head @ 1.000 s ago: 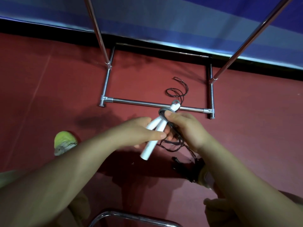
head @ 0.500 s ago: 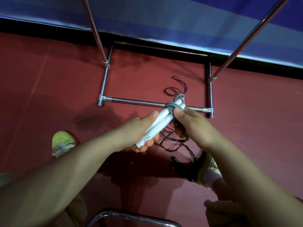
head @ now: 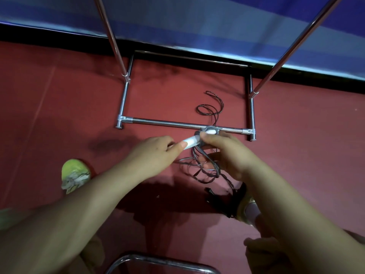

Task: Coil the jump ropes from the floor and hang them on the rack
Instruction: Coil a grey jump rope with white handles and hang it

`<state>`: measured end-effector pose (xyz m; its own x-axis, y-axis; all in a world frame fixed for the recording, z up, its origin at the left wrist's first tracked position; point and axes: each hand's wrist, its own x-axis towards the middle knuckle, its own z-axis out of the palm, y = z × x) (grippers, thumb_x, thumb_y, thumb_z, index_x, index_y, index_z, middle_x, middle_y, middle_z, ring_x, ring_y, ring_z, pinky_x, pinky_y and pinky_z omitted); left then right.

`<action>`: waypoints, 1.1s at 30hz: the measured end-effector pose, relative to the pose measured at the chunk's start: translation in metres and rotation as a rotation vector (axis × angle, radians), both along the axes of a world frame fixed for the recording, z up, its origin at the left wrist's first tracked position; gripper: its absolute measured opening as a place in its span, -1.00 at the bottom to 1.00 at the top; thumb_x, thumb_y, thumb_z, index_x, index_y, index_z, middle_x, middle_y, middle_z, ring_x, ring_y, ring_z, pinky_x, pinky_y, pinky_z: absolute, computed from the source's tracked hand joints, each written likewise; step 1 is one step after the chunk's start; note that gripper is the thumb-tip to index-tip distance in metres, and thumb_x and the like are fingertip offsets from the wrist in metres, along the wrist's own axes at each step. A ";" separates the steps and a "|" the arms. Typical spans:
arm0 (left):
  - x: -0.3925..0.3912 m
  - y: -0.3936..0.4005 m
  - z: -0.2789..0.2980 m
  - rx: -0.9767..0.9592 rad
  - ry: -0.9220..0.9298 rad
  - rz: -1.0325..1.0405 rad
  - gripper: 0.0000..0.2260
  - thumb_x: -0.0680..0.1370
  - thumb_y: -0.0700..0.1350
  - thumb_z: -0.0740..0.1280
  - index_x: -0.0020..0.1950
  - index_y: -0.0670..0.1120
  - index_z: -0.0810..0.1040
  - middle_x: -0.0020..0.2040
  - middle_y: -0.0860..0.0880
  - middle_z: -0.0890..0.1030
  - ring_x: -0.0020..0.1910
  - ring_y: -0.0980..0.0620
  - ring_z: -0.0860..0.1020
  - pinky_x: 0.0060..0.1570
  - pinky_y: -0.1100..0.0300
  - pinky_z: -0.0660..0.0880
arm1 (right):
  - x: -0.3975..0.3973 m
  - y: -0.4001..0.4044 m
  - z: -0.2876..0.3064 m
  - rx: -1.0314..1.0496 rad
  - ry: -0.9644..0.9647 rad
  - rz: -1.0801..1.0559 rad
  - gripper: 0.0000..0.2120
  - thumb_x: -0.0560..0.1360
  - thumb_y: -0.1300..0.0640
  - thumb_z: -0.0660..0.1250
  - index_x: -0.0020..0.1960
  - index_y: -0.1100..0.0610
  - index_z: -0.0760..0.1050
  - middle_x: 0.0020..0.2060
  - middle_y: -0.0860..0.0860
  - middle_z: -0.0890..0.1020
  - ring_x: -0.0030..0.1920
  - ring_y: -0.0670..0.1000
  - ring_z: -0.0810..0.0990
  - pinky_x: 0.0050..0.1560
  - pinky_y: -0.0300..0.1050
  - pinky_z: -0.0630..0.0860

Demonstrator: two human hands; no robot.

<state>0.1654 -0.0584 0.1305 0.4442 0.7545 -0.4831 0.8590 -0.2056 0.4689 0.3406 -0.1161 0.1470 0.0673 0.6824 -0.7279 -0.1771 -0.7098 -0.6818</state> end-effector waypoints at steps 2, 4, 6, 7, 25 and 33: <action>0.000 0.001 -0.001 0.046 0.012 -0.025 -0.60 0.55 0.26 0.09 -0.06 -0.03 0.49 -0.19 0.01 0.54 -0.13 -0.08 0.49 -0.23 0.09 0.35 | 0.000 0.001 0.000 -0.006 0.064 -0.049 -0.62 0.43 -0.07 0.37 0.11 0.17 0.53 -0.10 0.11 0.57 -0.28 0.06 0.59 -0.34 -0.14 0.56; -0.002 0.001 0.001 0.073 -0.034 -0.006 -0.67 0.54 0.23 0.15 -0.02 0.00 0.49 -0.14 0.02 0.53 -0.09 -0.05 0.48 -0.19 0.11 0.33 | -0.002 0.001 0.000 0.017 0.079 -0.119 -0.70 0.46 -0.02 0.36 0.06 0.18 0.55 -0.13 0.11 0.59 -0.27 0.06 0.58 -0.37 -0.18 0.54; -0.003 -0.001 0.001 0.117 -0.084 -0.003 -0.70 0.52 0.21 0.22 -0.01 -0.01 0.49 -0.09 0.02 0.52 -0.05 -0.04 0.47 -0.13 0.10 0.35 | -0.005 0.001 -0.003 0.044 0.068 -0.198 -0.78 0.52 0.10 0.35 0.07 0.23 0.54 -0.13 0.16 0.59 -0.30 0.06 0.58 -0.40 -0.19 0.54; -0.002 -0.002 0.001 0.127 -0.093 -0.004 -0.71 0.50 0.20 0.25 0.00 -0.01 0.49 -0.07 0.02 0.51 -0.03 -0.03 0.46 -0.09 0.10 0.37 | -0.007 0.001 -0.004 0.061 0.064 -0.228 -0.80 0.52 0.17 0.36 0.08 0.26 0.53 -0.12 0.20 0.58 -0.30 0.07 0.57 -0.39 -0.19 0.55; 0.002 -0.005 0.004 -1.328 -0.696 0.353 -0.23 0.33 0.43 -0.03 -0.07 -0.20 0.61 -0.39 -0.13 0.50 -0.50 -0.05 0.47 -0.47 0.23 0.32 | 0.009 0.004 0.008 0.333 0.316 -0.105 -0.77 0.38 0.30 0.37 0.03 0.28 0.50 -0.28 0.08 0.63 -0.35 -0.03 0.60 -0.32 -0.25 0.55; 0.005 -0.007 0.002 -0.932 -0.612 0.337 -0.36 0.52 0.32 -0.05 -0.16 -0.21 0.52 -0.46 -0.10 0.46 -0.57 -0.03 0.42 -0.61 0.30 0.11 | 0.010 0.003 0.004 0.115 0.080 -0.056 -0.73 0.53 0.18 0.31 0.21 0.24 0.45 -0.28 0.05 0.63 -0.42 -0.04 0.59 -0.45 -0.27 0.51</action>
